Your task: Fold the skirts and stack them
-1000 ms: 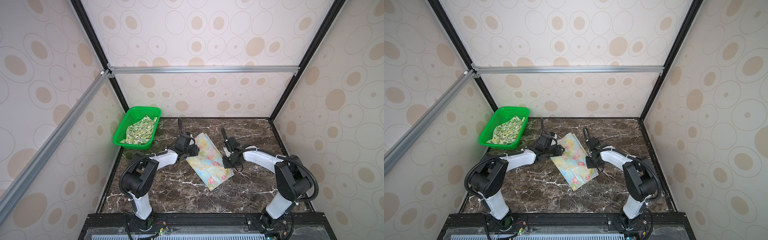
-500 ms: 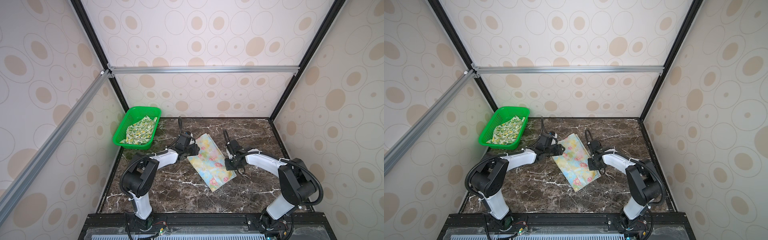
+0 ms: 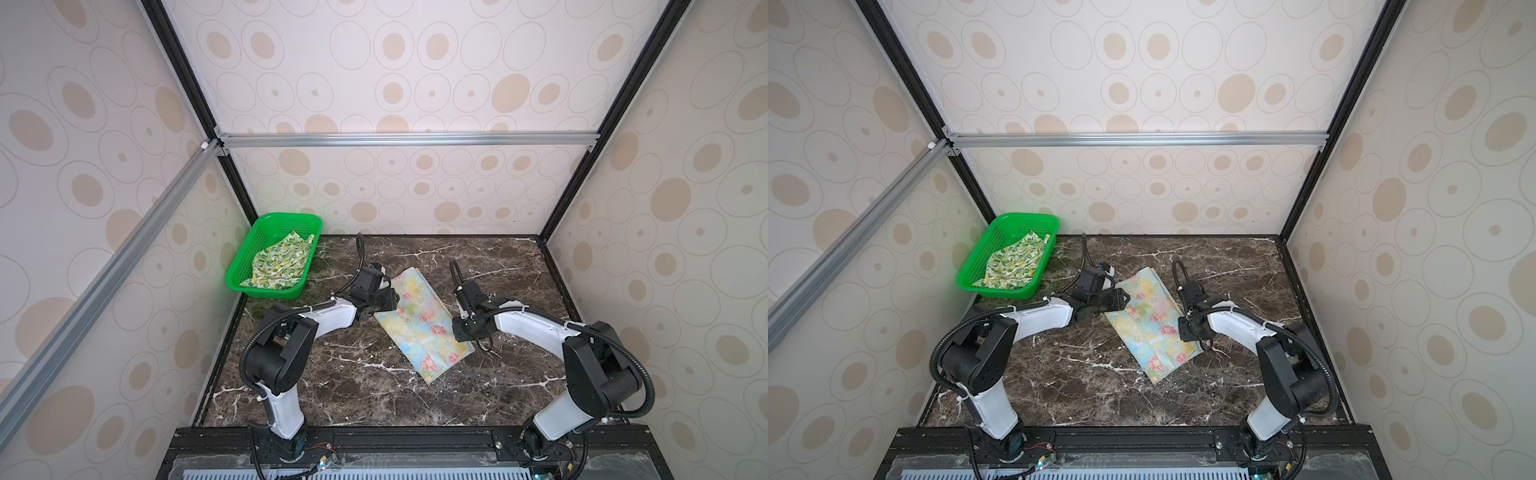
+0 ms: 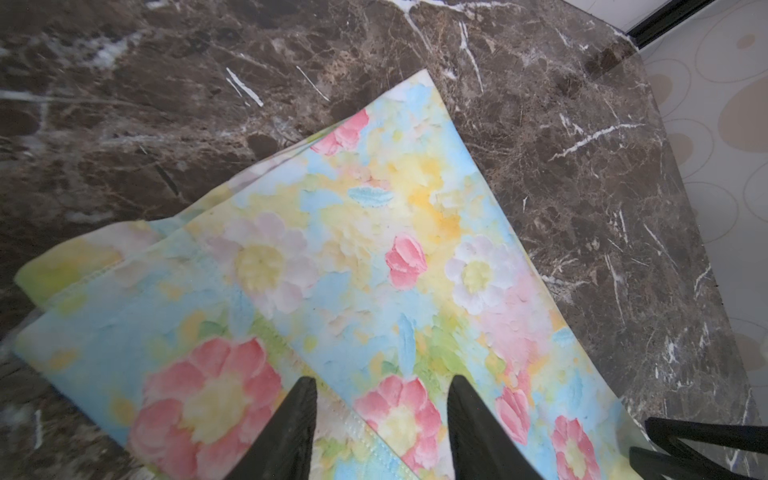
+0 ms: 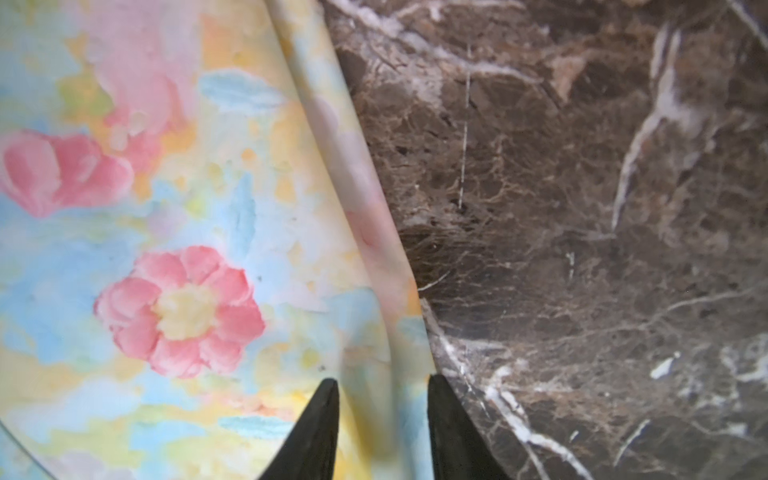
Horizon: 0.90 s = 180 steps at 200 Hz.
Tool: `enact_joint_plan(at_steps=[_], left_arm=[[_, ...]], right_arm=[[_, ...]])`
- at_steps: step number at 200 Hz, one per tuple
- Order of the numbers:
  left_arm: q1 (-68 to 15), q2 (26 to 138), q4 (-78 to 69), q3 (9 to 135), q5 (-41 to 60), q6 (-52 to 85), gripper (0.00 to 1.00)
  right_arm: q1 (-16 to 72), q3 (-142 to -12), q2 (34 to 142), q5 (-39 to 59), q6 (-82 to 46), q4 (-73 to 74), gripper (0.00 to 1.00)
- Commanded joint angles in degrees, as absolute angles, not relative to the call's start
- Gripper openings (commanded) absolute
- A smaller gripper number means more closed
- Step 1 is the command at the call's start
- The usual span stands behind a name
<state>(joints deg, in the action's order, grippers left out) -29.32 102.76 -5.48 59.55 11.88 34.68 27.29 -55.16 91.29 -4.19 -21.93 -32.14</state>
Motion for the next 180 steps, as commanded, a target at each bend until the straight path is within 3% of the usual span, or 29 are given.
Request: enact_joint_plan(at_steps=[1,21,33,45,62,71,108,180], left_arm=[[-29.55,103.61,-4.45,62.75,10.14,33.39,0.51],[-29.50,104.43,-2.28,64.83,8.62,31.76,0.48],[-29.52,105.14,-1.81,65.82,8.54,31.03,0.45],[-29.53,106.10,-1.36,66.85,8.14,30.46,0.38],[-29.31,107.89,-0.66,68.25,7.30,29.76,0.24],[-29.11,109.03,-0.70,68.92,7.29,29.47,0.19],[-28.24,112.10,-1.01,69.71,7.91,29.40,0.03],[-27.51,112.15,-1.70,65.39,7.79,30.23,0.00]], right_arm=[[27.18,-55.19,89.74,-5.36,-22.76,-33.90,0.47],[28.55,-56.20,86.16,-5.73,-22.17,-34.97,0.47],[30.21,-57.19,85.09,-4.83,-22.39,-35.83,0.43],[31.61,-57.60,85.05,-2.19,-23.92,-36.01,0.33],[33.29,-56.41,85.89,1.34,-26.91,-34.39,0.08],[33.40,-54.93,86.44,3.64,-28.73,-32.40,0.00],[33.25,-51.34,89.04,3.12,-32.34,-29.68,0.00],[28.19,-53.71,96.73,-1.32,-28.44,-33.77,0.00]])
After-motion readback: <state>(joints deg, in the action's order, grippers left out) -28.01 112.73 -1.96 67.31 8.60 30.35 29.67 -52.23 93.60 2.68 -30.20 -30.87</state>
